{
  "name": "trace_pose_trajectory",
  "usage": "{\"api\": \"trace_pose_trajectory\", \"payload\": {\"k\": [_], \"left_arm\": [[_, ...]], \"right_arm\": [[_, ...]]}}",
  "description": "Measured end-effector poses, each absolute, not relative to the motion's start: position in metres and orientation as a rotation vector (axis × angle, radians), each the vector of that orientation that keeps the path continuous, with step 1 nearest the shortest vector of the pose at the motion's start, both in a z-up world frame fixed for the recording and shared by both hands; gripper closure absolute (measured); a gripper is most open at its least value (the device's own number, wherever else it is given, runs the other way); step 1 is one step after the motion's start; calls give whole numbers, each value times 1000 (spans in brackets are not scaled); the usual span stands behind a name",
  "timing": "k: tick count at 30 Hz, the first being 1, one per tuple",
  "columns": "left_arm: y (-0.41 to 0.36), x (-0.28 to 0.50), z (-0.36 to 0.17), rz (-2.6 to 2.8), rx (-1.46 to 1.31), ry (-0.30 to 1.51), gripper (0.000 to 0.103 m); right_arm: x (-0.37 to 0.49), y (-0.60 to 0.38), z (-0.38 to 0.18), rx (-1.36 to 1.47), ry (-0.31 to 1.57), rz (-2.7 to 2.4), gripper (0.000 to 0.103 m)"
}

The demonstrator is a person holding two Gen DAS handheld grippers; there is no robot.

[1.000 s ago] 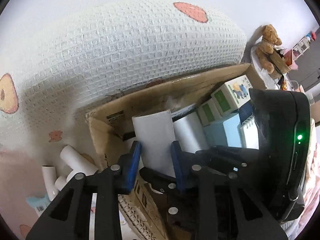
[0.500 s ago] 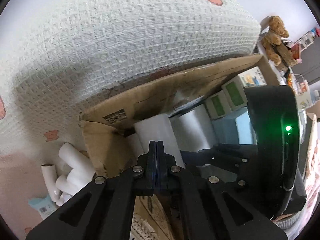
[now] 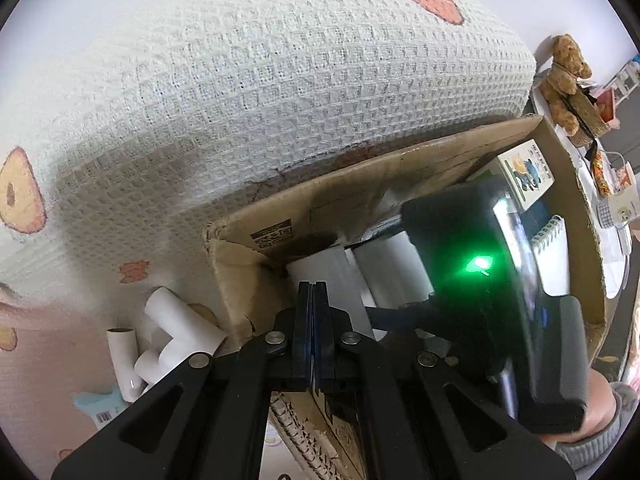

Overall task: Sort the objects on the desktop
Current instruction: 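Lower the tube beside the paper rolls and open the right tool, then withdraw the right tool from the box toward the tubes on the bedspread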

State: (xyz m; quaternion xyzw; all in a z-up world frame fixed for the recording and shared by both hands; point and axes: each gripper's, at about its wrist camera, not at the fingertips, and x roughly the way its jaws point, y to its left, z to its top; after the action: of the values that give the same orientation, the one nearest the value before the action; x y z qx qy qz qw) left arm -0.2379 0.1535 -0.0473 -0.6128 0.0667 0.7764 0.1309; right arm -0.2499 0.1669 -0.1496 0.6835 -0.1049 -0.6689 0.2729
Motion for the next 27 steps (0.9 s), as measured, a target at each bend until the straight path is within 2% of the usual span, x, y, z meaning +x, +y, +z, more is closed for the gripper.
{"api": "trace_pose_trajectory", "payload": {"k": [4,17,24,27], "left_arm": [[148,-235,-45,2265,-1765,207,103],[153,-222,-23,2271,-1671,190,103],[157,-196,-15,2271,-1613,140,103],[145,-185,-18,2312,-1594,67,103]], "right_arm": [[-252,170,-160,1885,-391,-1787,63],[-229,176,-111,1774,-277,-1949,60],[-195,185,-75,1670,-230,-2073,60],[-180,183,-67,1635,-188,-2128,60]]}}
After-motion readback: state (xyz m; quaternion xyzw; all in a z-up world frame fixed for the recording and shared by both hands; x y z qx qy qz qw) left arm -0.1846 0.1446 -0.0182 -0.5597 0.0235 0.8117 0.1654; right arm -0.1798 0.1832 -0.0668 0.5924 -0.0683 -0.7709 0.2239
